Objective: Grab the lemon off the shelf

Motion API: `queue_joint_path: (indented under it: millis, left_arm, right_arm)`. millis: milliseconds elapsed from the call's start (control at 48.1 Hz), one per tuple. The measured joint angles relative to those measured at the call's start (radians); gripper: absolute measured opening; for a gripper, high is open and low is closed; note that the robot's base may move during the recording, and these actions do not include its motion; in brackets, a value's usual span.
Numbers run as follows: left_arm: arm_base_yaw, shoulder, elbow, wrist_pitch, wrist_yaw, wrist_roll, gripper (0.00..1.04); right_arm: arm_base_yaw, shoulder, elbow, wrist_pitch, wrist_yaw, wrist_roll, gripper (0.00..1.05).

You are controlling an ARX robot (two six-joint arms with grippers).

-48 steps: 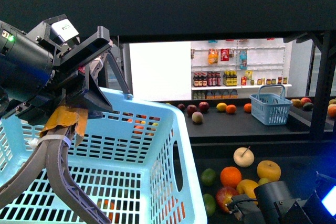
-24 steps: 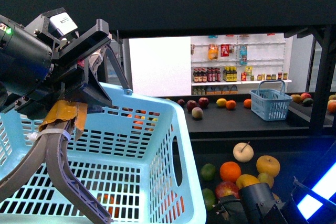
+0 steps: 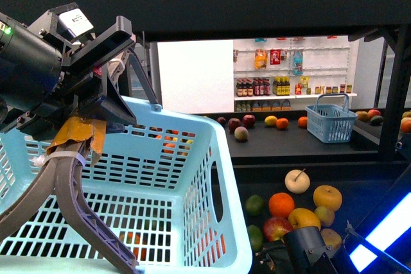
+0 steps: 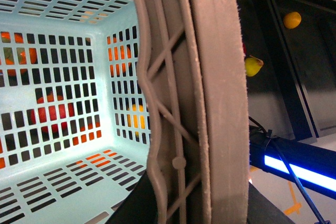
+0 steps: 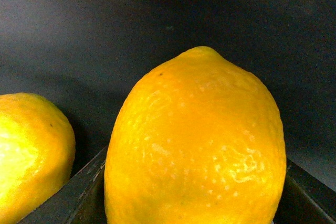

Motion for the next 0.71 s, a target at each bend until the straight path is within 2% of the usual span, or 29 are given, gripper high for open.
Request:
queue_joint_path:
  millis: [416, 541, 707]
  left_arm:
    - [0.000, 0.000, 0.000, 0.000, 0.000, 0.000, 0.17]
    - [0.000, 0.000, 0.000, 0.000, 0.000, 0.000, 0.17]
    - [0.000, 0.000, 0.000, 0.000, 0.000, 0.000, 0.17]
  right_arm:
    - [-0.027, -0.069, -0.070, 0.048, -0.011, 0.002, 0.71]
    - [-0.053, -0.173, -0.144, 0.082, -0.034, -0.008, 0.71]
    - [-0.122, -0.462, -0.251, 0.087, -0.115, -0.011, 0.71]
